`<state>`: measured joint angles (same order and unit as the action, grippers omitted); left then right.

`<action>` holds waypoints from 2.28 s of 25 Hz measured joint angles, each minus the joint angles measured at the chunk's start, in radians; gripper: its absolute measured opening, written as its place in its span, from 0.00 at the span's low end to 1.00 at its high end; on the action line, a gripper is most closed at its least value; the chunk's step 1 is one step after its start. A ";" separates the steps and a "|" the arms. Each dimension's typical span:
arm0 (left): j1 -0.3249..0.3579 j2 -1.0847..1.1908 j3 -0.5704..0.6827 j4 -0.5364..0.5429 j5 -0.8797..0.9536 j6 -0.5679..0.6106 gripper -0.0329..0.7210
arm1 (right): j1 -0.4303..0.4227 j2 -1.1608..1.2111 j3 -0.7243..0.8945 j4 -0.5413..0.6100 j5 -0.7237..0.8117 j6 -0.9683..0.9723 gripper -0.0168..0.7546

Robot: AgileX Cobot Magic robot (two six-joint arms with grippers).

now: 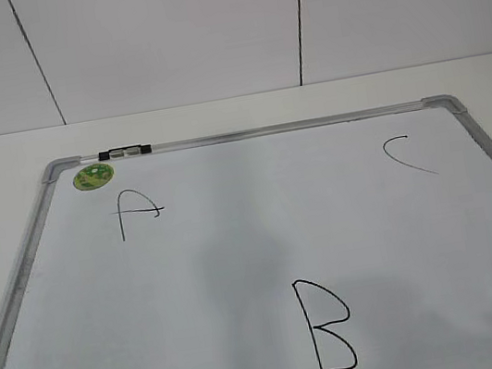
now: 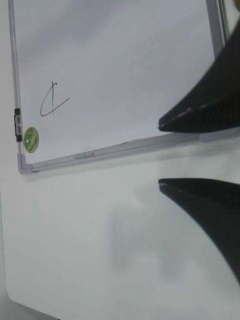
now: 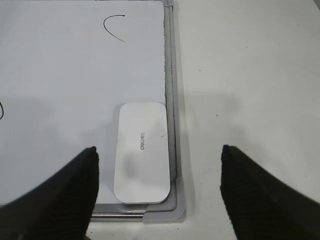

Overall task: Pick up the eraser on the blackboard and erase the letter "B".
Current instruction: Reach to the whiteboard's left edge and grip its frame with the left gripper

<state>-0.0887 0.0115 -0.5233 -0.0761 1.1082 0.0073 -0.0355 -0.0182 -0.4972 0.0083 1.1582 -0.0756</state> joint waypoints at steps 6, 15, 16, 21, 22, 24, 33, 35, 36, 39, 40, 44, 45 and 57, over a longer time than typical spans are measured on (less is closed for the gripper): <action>0.000 0.000 0.000 0.000 0.000 0.000 0.36 | 0.000 0.000 0.000 0.000 0.000 0.000 0.78; 0.000 0.000 0.000 0.000 0.000 0.000 0.36 | 0.000 0.000 0.000 0.000 0.000 0.000 0.78; 0.000 0.000 0.000 0.000 0.000 0.000 0.36 | 0.000 0.000 0.000 0.000 0.000 0.000 0.78; 0.000 0.000 0.000 0.000 0.000 0.000 0.36 | 0.000 0.000 0.000 0.000 0.002 0.000 0.78; 0.000 0.000 0.000 0.000 0.000 0.000 0.36 | 0.000 0.000 -0.002 0.000 0.007 0.000 0.78; 0.000 0.000 0.000 0.000 0.000 0.000 0.36 | 0.000 0.005 -0.012 0.000 0.021 0.000 0.78; 0.000 0.000 0.000 -0.026 0.000 0.000 0.36 | 0.000 0.218 -0.108 0.081 0.088 0.038 0.78; 0.000 0.002 0.000 -0.028 0.000 0.000 0.36 | 0.000 0.280 -0.124 0.098 0.100 0.046 0.78; 0.000 0.007 0.000 -0.029 0.000 0.000 0.36 | 0.000 0.315 -0.131 0.110 0.102 0.049 0.78; 0.000 0.046 -0.004 -0.030 -0.004 0.002 0.36 | 0.000 0.411 -0.141 0.147 0.102 0.053 0.78; 0.000 0.077 -0.014 -0.030 -0.005 0.002 0.36 | 0.000 0.444 -0.141 0.163 0.102 0.053 0.78; 0.000 0.241 -0.093 -0.030 -0.019 0.002 0.36 | 0.000 0.557 -0.141 0.218 0.102 0.053 0.78; 0.000 0.294 -0.118 -0.030 -0.021 0.002 0.36 | 0.000 0.578 -0.141 0.223 0.102 0.053 0.78; 0.000 0.920 -0.331 -0.030 -0.044 0.002 0.36 | 0.000 0.668 -0.141 0.232 0.098 0.056 0.78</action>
<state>-0.0887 0.9313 -0.8547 -0.1063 1.0641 0.0089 -0.0355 0.6494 -0.6379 0.2407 1.2560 -0.0195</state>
